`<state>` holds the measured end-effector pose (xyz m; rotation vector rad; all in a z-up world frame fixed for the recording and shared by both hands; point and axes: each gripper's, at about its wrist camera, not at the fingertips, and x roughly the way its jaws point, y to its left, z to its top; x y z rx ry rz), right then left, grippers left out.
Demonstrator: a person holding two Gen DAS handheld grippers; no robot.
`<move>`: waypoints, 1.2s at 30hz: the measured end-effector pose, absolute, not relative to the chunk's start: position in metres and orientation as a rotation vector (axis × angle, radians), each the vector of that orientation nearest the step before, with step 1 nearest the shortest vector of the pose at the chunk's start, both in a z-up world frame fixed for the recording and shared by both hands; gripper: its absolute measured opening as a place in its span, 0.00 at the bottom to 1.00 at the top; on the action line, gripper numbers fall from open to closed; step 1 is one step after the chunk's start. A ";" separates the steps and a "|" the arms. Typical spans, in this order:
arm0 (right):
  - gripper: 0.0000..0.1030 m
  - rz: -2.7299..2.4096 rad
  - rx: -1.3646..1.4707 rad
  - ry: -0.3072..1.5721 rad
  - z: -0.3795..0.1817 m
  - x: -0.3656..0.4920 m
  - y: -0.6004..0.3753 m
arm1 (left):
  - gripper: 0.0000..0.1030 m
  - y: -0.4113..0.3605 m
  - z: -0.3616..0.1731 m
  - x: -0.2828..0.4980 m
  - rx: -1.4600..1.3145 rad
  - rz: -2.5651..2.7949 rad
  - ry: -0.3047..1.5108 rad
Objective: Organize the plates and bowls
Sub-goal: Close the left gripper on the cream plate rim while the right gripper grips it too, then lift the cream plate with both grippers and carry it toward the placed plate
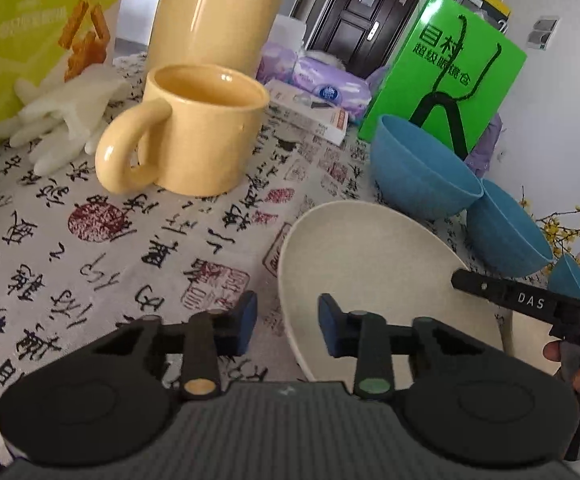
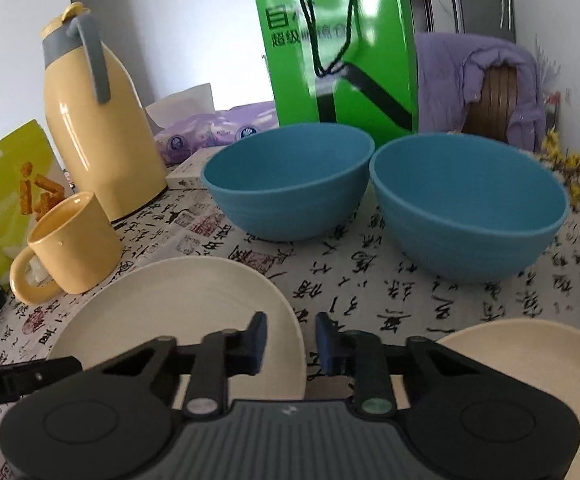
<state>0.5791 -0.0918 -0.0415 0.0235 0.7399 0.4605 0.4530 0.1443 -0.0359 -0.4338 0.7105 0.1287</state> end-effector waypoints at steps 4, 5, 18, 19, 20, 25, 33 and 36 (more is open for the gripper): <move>0.10 0.465 0.009 0.753 -0.042 0.582 -0.090 | 0.16 0.150 -0.038 0.455 -0.477 0.111 0.721; 0.10 0.466 0.005 0.759 -0.043 0.582 -0.089 | 0.12 0.150 -0.038 0.455 -0.483 0.109 0.721; 0.09 0.483 0.016 0.703 -0.018 0.566 -0.091 | 0.09 0.144 -0.008 0.435 -0.451 0.132 0.676; 0.09 0.485 0.015 0.694 -0.014 0.561 -0.093 | 0.09 0.142 -0.004 0.432 -0.447 0.129 0.667; 0.09 0.485 0.017 0.686 -0.010 0.556 -0.095 | 0.09 0.140 0.000 0.428 -0.444 0.126 0.661; 0.09 0.472 0.025 0.654 0.012 0.530 -0.115 | 0.09 0.117 0.022 0.406 -0.422 0.099 0.641; 0.09 0.391 0.060 0.615 0.039 0.472 -0.187 | 0.09 0.053 0.042 0.375 -0.399 -0.003 0.629; 0.09 0.329 0.071 0.602 0.048 0.446 -0.230 | 0.09 0.017 0.046 0.368 -0.384 -0.071 0.635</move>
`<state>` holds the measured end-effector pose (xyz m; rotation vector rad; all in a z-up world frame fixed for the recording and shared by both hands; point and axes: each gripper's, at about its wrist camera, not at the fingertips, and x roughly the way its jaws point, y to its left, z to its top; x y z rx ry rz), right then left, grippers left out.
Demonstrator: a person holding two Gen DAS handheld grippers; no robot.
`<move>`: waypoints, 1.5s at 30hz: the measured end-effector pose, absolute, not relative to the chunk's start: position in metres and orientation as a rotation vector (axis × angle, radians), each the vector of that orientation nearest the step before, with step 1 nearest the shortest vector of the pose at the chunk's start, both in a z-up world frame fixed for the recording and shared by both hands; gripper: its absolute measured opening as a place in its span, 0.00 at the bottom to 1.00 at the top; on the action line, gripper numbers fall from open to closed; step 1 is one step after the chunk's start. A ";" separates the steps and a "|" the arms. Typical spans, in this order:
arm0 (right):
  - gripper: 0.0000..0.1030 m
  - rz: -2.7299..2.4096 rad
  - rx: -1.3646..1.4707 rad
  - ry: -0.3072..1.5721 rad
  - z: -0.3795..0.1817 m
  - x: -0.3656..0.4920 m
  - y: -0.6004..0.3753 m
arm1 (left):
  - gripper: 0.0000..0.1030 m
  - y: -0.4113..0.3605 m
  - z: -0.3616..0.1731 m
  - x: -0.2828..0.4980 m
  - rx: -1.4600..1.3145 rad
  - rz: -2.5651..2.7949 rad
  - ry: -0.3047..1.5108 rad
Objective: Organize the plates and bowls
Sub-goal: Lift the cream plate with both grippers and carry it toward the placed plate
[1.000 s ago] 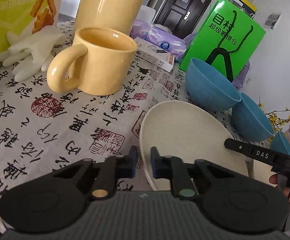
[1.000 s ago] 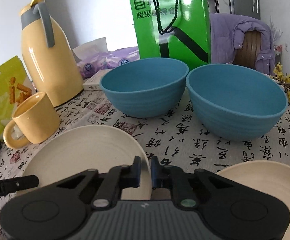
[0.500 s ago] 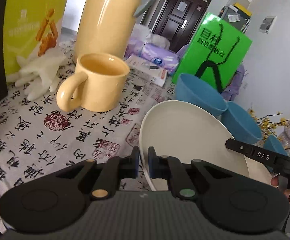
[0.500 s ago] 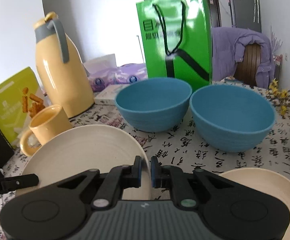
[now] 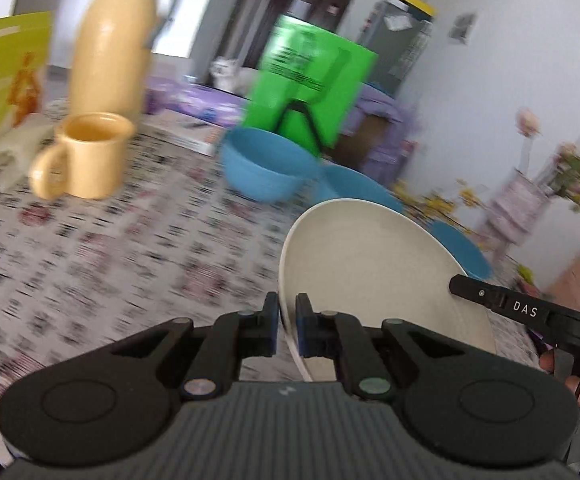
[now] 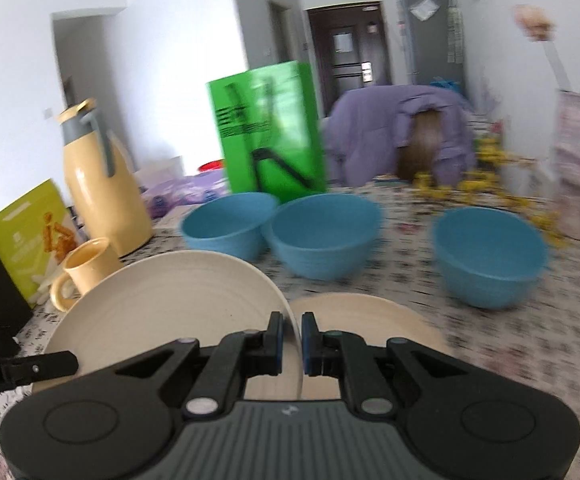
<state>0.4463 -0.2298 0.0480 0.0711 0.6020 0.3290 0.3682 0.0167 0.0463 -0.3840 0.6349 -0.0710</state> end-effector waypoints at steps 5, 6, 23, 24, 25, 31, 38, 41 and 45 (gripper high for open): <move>0.08 0.204 0.088 0.582 0.058 0.398 -0.312 | 0.08 -0.056 0.047 0.362 -0.377 -0.224 0.663; 0.08 0.174 0.097 0.581 0.059 0.387 -0.333 | 0.08 -0.072 0.048 0.361 -0.371 -0.256 0.672; 0.09 -0.117 0.188 0.623 0.025 0.276 -0.515 | 0.08 -0.254 0.010 0.326 -0.243 -0.498 0.816; 0.09 -0.118 0.188 0.629 0.021 0.273 -0.519 | 0.08 -0.257 0.007 0.323 -0.239 -0.496 0.819; 0.09 -0.116 0.188 0.633 0.018 0.270 -0.522 | 0.08 -0.259 0.005 0.320 -0.235 -0.493 0.823; 0.09 -0.098 0.173 0.651 0.005 0.257 -0.524 | 0.08 -0.264 -0.005 0.307 -0.221 -0.465 0.839; 0.09 -0.108 0.122 0.649 -0.001 0.252 -0.520 | 0.09 -0.274 -0.010 0.300 -0.182 -0.437 0.834; 0.09 -0.110 0.127 0.647 -0.004 0.252 -0.524 | 0.09 -0.280 -0.010 0.298 -0.154 -0.432 0.821; 0.10 -0.121 0.108 0.641 -0.009 0.254 -0.524 | 0.09 -0.287 -0.011 0.298 -0.128 -0.419 0.802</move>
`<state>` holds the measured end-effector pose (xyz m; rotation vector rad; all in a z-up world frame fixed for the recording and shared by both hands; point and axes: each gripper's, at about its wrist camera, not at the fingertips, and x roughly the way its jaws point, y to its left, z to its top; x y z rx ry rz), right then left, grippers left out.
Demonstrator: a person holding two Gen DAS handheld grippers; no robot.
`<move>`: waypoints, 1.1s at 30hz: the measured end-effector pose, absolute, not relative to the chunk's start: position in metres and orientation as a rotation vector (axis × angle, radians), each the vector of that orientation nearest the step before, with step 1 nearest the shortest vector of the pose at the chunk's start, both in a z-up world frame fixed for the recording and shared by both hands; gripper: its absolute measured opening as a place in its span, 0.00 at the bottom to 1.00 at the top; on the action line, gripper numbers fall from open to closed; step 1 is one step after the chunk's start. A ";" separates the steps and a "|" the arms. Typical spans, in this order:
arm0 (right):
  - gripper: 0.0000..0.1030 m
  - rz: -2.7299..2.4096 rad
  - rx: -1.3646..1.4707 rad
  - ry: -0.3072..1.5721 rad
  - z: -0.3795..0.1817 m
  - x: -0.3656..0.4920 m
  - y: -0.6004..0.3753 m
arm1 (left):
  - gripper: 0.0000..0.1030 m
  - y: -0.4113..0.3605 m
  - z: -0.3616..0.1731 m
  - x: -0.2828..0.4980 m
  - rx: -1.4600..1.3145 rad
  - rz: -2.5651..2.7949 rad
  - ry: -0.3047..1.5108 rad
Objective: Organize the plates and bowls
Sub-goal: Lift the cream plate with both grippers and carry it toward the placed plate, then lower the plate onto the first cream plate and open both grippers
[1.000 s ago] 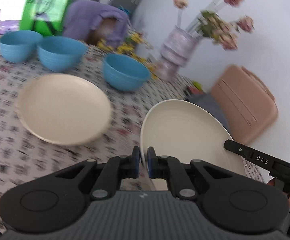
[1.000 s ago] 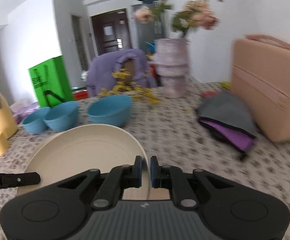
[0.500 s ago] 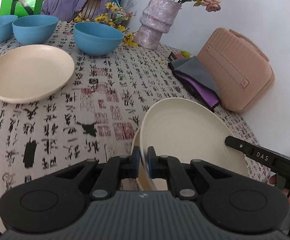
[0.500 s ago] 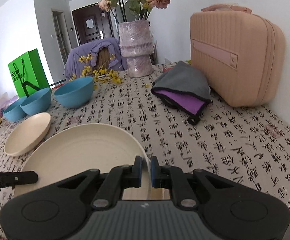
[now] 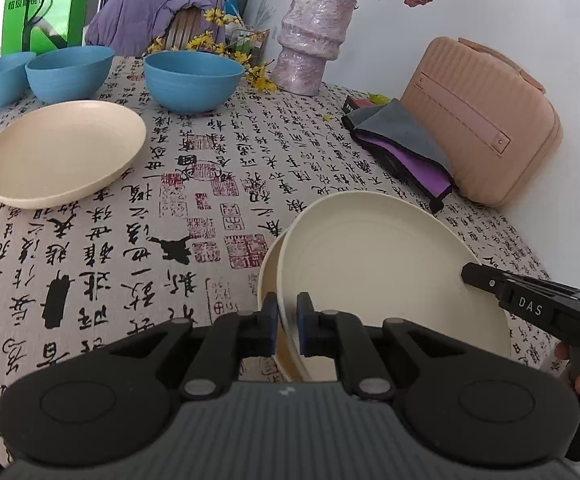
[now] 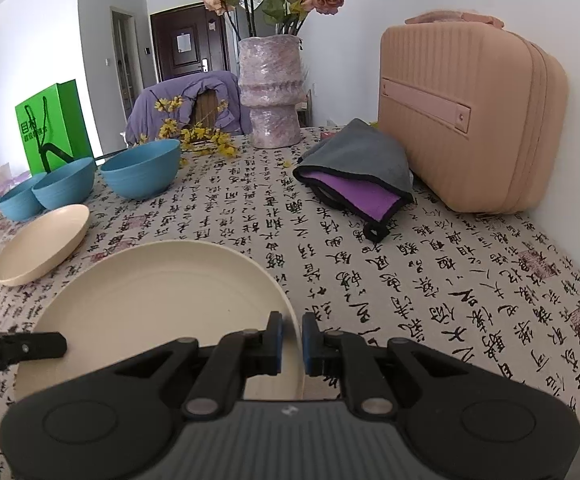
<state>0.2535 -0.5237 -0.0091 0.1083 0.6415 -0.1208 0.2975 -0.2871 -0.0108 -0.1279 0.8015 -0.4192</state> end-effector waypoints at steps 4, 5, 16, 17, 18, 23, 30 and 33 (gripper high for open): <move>0.10 -0.124 0.083 0.643 -0.012 0.256 -0.523 | 0.09 -0.289 -0.014 0.300 -0.122 -0.417 0.808; 0.10 -0.122 0.084 0.644 -0.013 0.257 -0.524 | 0.09 -0.289 -0.014 0.300 -0.122 -0.417 0.807; 0.16 -0.101 0.074 0.635 -0.019 0.266 -0.517 | 0.12 -0.293 -0.014 0.304 -0.054 -0.396 0.747; 0.16 -0.098 0.074 0.634 -0.019 0.266 -0.516 | 0.12 -0.292 -0.014 0.307 -0.060 -0.409 0.761; 0.16 -0.099 0.068 0.634 -0.019 0.267 -0.514 | 0.12 -0.290 -0.015 0.309 -0.065 -0.415 0.769; 0.16 -0.093 0.064 0.622 -0.014 0.267 -0.510 | 0.12 -0.283 -0.008 0.307 -0.073 -0.425 0.752; 0.36 -0.056 0.046 0.574 0.006 0.260 -0.495 | 0.36 -0.260 0.008 0.289 -0.054 -0.409 0.696; 0.58 -0.031 0.042 0.530 0.016 0.247 -0.480 | 0.42 -0.240 0.016 0.272 -0.034 -0.373 0.656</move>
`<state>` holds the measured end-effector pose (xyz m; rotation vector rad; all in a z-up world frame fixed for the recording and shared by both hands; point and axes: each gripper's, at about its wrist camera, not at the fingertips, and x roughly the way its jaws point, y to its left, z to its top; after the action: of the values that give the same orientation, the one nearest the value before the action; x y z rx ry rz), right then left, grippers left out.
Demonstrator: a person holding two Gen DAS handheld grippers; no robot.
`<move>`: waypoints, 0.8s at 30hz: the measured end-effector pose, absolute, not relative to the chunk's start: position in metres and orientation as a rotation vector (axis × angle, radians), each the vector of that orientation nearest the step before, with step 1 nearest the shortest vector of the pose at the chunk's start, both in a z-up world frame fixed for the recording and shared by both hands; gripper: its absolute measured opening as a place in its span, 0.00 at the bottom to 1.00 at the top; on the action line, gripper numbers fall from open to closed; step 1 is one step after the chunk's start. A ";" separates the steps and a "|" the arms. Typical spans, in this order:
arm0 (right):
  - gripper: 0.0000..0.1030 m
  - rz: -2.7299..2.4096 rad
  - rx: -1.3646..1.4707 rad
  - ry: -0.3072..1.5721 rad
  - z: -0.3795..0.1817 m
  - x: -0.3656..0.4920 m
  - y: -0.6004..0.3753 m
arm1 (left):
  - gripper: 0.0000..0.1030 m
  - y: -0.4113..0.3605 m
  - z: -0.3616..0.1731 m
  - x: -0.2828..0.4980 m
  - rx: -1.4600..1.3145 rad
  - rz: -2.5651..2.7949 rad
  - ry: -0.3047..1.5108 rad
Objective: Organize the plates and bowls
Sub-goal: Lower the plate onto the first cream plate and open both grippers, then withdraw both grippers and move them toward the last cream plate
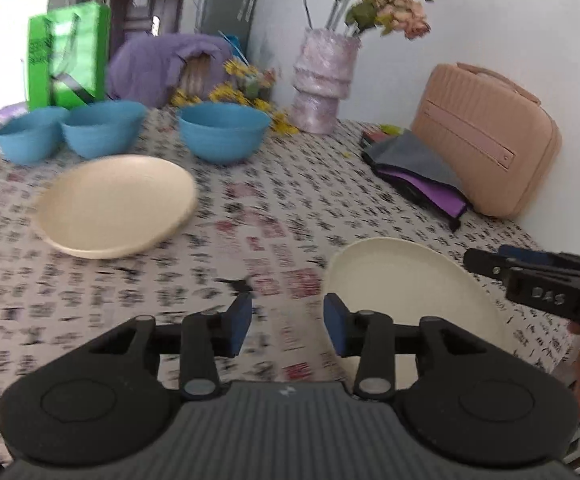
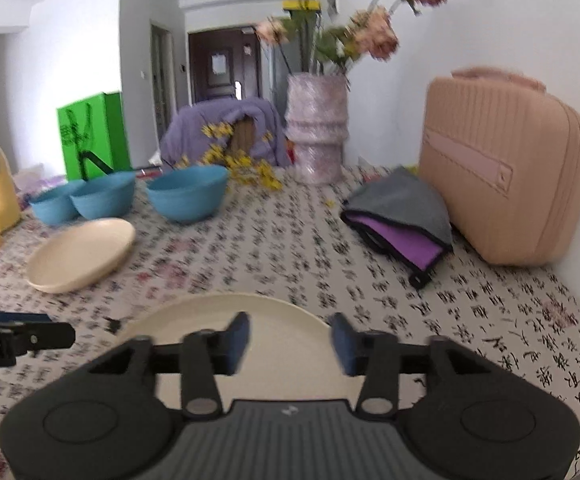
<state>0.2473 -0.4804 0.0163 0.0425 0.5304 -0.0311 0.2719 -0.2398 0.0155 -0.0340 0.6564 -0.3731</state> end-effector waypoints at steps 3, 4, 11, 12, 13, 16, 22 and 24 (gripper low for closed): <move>0.63 0.005 0.033 0.483 0.023 0.229 -0.462 | 0.64 -0.213 0.024 0.246 -0.011 -0.319 0.589; 0.66 0.017 0.023 0.471 0.024 0.221 -0.455 | 0.68 -0.204 0.026 0.237 -0.003 -0.297 0.568; 0.89 0.094 0.007 0.371 0.025 0.161 -0.405 | 0.93 -0.132 0.030 0.164 -0.008 -0.145 0.477; 0.93 0.111 0.007 0.361 0.023 0.151 -0.397 | 0.96 -0.122 0.029 0.152 -0.005 -0.115 0.459; 0.96 0.127 0.007 0.347 0.020 0.142 -0.390 | 0.97 -0.115 0.028 0.141 0.004 -0.090 0.446; 1.00 0.152 0.023 0.327 0.006 0.115 -0.368 | 1.00 -0.094 0.020 0.109 0.031 0.017 0.418; 1.00 0.221 0.021 0.314 -0.027 0.073 -0.326 | 1.00 -0.062 0.000 0.065 0.017 0.099 0.443; 1.00 0.241 0.016 0.319 -0.034 0.062 -0.317 | 1.00 -0.057 -0.004 0.056 0.023 0.126 0.426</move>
<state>0.0623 -0.3172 -0.0342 0.0161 0.3188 0.2408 0.0558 -0.0566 -0.0044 0.0228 0.4258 0.1264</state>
